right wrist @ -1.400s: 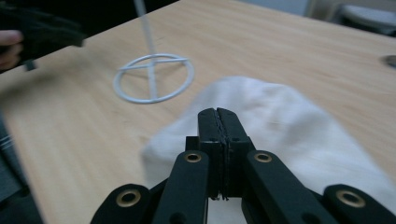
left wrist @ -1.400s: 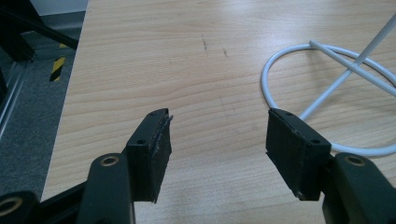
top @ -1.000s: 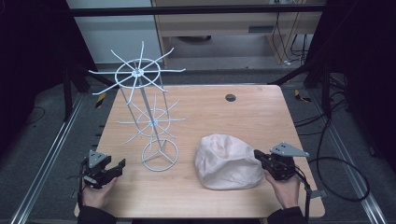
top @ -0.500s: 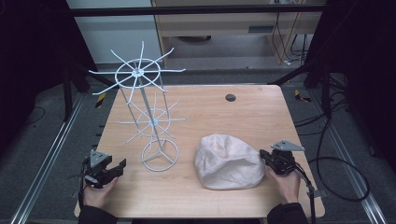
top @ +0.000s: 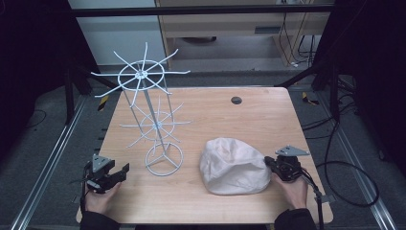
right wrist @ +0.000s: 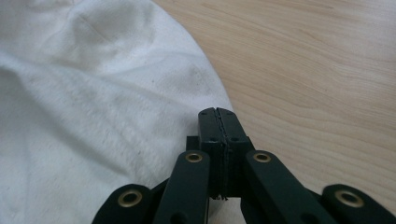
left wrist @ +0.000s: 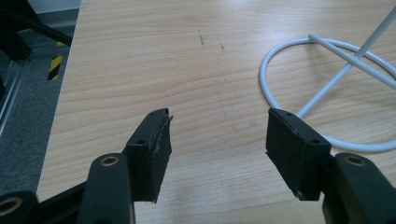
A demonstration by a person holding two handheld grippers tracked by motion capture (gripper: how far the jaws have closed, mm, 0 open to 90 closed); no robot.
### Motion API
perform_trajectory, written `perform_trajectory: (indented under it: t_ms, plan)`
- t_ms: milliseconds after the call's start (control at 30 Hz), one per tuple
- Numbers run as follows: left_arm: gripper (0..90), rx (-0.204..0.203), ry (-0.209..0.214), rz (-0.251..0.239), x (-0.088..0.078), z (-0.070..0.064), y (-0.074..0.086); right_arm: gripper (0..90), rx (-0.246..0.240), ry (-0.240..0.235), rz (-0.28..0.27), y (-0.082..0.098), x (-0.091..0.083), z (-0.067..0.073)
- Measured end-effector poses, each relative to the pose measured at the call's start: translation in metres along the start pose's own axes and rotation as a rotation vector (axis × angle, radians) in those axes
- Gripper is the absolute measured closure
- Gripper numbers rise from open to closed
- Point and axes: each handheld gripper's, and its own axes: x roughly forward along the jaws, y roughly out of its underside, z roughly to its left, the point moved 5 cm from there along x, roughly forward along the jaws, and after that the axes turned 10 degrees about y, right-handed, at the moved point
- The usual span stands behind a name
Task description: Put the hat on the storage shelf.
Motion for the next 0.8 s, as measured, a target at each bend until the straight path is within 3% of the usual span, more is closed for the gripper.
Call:
perform_trajectory:
  t_ms: [233,533,800]
  plan:
    - [40.0,0.003,0.002,0.0,-0.001,-0.001,0.0,90.0,-0.027,-0.034,-0.005,0.007,-0.015,0.01]
    - [39.9,0.002,-0.002,-0.004,-0.002,0.0,0.0,90.0,-0.038,-0.061,-0.001,0.015,-0.023,0.018]
    - [39.8,0.002,-0.001,-0.003,-0.002,0.0,0.0,90.0,-0.068,-0.097,-0.003,0.024,-0.036,0.034]
